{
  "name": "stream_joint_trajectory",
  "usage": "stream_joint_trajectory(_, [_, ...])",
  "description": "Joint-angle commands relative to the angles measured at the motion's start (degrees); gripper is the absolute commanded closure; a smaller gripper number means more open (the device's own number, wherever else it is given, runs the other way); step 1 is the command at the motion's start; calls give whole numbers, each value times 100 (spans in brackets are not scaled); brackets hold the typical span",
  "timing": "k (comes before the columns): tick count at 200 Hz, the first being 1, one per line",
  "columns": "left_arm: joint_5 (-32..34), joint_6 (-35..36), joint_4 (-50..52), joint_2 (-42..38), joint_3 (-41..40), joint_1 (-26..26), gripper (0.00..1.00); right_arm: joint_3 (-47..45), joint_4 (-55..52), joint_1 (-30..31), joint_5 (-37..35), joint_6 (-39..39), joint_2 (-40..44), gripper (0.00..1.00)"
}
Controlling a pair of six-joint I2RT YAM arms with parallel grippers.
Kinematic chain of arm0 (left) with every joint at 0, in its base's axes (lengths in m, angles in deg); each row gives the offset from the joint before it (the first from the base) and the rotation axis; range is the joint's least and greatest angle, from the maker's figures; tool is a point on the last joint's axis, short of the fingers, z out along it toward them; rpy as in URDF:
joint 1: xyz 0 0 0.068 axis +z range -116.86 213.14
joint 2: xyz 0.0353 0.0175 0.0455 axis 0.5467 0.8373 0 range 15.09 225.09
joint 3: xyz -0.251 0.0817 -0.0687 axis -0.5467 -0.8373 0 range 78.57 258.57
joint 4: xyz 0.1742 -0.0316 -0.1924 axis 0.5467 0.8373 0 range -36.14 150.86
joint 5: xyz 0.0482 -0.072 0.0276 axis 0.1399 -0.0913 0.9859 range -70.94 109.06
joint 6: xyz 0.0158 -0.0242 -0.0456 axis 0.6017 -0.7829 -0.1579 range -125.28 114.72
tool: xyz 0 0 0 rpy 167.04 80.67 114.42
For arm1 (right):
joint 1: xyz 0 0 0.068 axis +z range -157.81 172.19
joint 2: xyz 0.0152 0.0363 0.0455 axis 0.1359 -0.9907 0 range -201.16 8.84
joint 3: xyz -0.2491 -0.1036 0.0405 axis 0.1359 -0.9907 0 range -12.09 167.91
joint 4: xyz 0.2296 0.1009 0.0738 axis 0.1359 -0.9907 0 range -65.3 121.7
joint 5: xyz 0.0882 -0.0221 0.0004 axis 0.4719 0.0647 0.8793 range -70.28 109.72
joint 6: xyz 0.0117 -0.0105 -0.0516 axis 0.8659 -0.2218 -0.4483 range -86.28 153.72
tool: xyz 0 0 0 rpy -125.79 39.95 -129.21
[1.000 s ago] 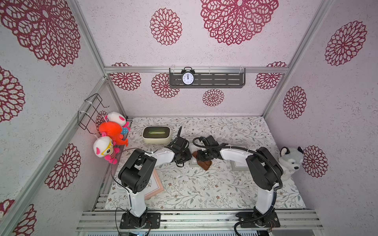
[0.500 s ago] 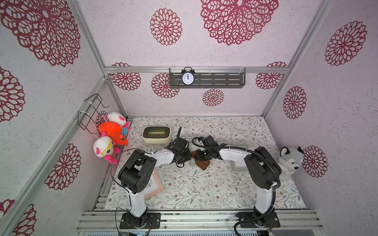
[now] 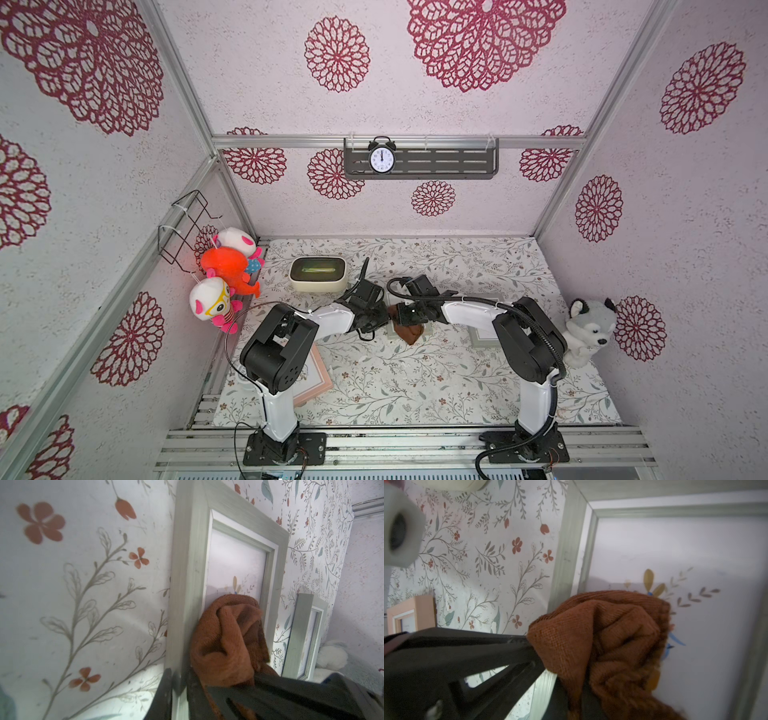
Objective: Wipe the picture frame with a cloth
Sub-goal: Wipe the dirt from the picture frame.
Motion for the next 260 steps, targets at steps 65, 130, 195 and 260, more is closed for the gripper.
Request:
stream_joint_trajectory(65, [362, 15, 1120, 674, -273, -105, 86, -128, -698, 81, -252, 203, -430, 100])
stream_joint_trajectory(130, [385, 50, 1175, 734, -219, -97, 86, -164, -790, 263, -88, 8, -349, 100])
stream_joint_trajectory(195, [425, 20, 1172, 672, -340, -99, 86, -199, -1418, -623, -1317, -453, 33, 100])
stream_joint_trajectory(260, [468, 26, 1204, 711, -293, -104, 87, -196, -1460, -82, -394, -629, 31, 100])
